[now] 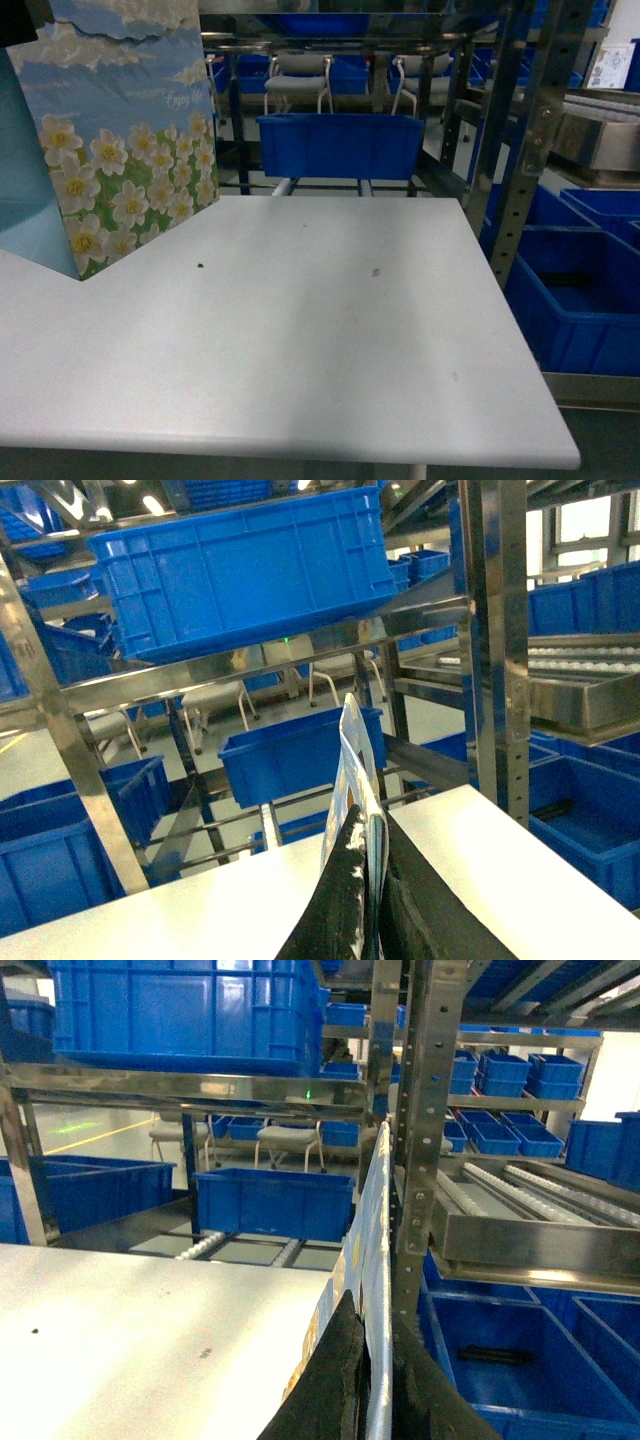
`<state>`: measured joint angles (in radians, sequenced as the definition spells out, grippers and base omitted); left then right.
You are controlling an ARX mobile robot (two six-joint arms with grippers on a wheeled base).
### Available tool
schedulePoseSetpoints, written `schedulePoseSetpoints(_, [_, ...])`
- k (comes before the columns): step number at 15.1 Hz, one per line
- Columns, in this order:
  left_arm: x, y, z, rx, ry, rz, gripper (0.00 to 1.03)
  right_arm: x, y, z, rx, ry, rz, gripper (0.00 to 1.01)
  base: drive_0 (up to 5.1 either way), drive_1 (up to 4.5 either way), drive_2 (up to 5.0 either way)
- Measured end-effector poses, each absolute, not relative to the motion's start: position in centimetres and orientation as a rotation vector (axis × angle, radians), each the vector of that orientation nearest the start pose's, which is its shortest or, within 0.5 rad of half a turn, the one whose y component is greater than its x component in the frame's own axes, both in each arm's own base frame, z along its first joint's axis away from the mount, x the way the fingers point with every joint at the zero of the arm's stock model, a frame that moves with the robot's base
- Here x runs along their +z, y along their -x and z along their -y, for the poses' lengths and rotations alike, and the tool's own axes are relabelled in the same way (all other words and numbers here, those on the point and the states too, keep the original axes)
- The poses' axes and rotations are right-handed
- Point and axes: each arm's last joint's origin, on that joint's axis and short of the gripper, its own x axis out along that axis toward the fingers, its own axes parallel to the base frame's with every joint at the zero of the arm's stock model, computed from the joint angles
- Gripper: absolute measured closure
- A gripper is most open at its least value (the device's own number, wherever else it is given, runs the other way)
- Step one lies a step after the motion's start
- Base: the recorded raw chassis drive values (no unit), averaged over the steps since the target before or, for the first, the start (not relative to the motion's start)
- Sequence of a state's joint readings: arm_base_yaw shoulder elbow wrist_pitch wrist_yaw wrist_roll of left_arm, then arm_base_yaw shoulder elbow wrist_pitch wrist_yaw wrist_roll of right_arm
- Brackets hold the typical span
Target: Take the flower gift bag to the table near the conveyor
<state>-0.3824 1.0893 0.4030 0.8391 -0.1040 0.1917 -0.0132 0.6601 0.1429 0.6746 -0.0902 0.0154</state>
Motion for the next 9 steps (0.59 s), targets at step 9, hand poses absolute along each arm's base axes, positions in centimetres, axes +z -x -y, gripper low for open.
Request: schedulePoseSetpoints(9, [24.34, -20.58, 7.96, -0.263, -0.153, 0.175, 1.01, 21.18, -14.94, -0.06, 0.078, -0.007, 0.159, 0.98, -5.0, 2.45, 2.4])
